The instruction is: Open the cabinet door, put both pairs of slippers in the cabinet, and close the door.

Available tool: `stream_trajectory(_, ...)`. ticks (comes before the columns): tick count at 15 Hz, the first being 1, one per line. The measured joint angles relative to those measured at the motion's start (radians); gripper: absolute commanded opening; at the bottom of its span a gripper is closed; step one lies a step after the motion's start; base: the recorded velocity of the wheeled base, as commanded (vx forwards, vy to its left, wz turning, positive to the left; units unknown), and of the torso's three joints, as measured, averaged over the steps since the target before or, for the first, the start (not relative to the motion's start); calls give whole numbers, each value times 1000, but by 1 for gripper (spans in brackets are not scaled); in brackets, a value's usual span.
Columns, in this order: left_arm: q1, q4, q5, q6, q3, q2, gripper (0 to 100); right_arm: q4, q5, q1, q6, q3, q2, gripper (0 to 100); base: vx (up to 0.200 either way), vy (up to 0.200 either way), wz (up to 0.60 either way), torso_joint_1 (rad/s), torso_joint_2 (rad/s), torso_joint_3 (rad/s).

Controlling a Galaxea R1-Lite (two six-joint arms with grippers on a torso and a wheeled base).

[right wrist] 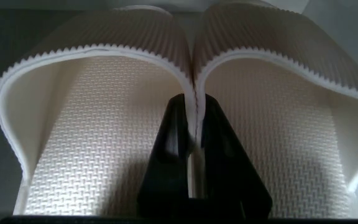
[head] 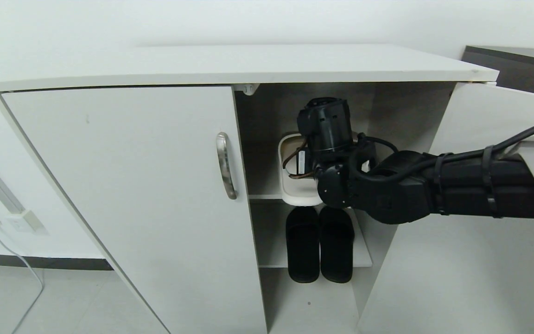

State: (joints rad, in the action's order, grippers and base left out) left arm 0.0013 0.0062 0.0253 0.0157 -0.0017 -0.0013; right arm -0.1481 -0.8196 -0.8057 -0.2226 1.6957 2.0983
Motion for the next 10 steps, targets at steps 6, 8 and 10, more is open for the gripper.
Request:
stream_trajectory(6, 0, 0, 0, 0, 0, 0, 0, 12, 13, 37, 23, 49, 54, 0, 0, 0, 0, 0, 0, 0)
stream_trajectory(8, 0, 0, 0, 0, 0, 0, 0, 17, 30, 36, 22, 51, 60, 0, 0, 0, 0, 0, 0, 0)
stream_trajectory(10, 0, 0, 0, 0, 0, 0, 0, 16, 30, 38, 20, 51, 64, 0, 0, 0, 0, 0, 0, 0)
